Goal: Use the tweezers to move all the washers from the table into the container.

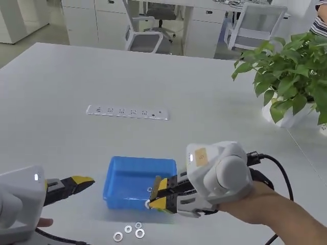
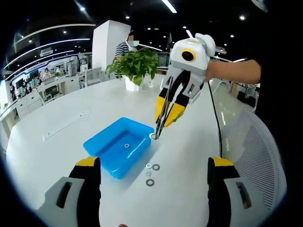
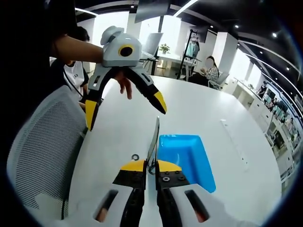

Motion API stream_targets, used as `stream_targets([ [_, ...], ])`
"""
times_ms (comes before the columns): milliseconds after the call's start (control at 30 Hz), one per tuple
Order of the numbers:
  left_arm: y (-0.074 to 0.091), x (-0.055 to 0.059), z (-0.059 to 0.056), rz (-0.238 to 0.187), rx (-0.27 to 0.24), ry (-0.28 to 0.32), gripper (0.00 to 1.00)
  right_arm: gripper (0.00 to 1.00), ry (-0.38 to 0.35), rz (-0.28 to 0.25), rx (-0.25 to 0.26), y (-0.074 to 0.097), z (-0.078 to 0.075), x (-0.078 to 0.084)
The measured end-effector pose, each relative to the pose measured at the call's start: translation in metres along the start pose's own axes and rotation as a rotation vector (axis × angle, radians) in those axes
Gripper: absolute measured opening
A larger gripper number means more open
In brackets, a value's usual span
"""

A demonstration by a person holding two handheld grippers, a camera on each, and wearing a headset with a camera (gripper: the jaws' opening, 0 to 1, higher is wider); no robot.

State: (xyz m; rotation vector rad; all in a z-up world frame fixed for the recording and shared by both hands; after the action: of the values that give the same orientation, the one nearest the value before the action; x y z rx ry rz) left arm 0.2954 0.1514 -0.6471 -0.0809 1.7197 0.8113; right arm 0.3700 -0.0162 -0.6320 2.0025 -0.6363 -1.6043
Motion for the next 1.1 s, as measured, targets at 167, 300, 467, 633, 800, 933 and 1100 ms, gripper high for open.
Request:
stream_targets([
  [167, 0.001, -0.001, 0.002, -0.004, -0.006, 0.003, 0.99, 0.07, 0.008, -0.007, 0.006, -0.001, -0.011, -0.002],
  [300, 0.001, -0.001, 0.003, -0.006, -0.009, 0.005, 0.99, 0.07, 0.019, -0.008, 0.009, -0.003, -0.019, -0.002],
  [467, 0.001, -0.001, 0.005, -0.009, -0.013, 0.013, 0.99, 0.07, 0.021, -0.006, 0.013, -0.009, -0.030, 0.000],
  [633, 0.000, 0.000, 0.006, -0.015, -0.014, 0.021, 0.99, 0.07, 0.025, -0.002, 0.021, -0.016, -0.038, 0.003],
  [800, 0.001, 0.000, 0.006, -0.021, -0.016, 0.023, 0.99, 0.07, 0.036, 0.003, 0.034, -0.024, -0.046, 0.008],
  [933, 0.001, 0.001, 0.006, -0.025, -0.019, 0.029, 0.99, 0.07, 0.035, 0.006, 0.036, -0.031, -0.052, 0.012],
  [1100, 0.002, 0.000, 0.006, -0.031, -0.018, 0.037, 0.99, 0.07, 0.031, 0.016, 0.032, -0.041, -0.056, 0.016],
])
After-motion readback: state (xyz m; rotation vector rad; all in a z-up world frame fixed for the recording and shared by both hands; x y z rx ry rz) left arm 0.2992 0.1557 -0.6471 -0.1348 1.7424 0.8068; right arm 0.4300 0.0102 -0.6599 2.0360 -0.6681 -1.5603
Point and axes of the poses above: the centre of the closed fingertips' face, and the gripper's own axes: y roughly backward along the fingers, z roughly to its left, x roughly out of its underside, the point moved 8 cm from there along y, roughly backward along the fingers, and after that the axes turned 3 degrees about x, right-handed, at the moved point
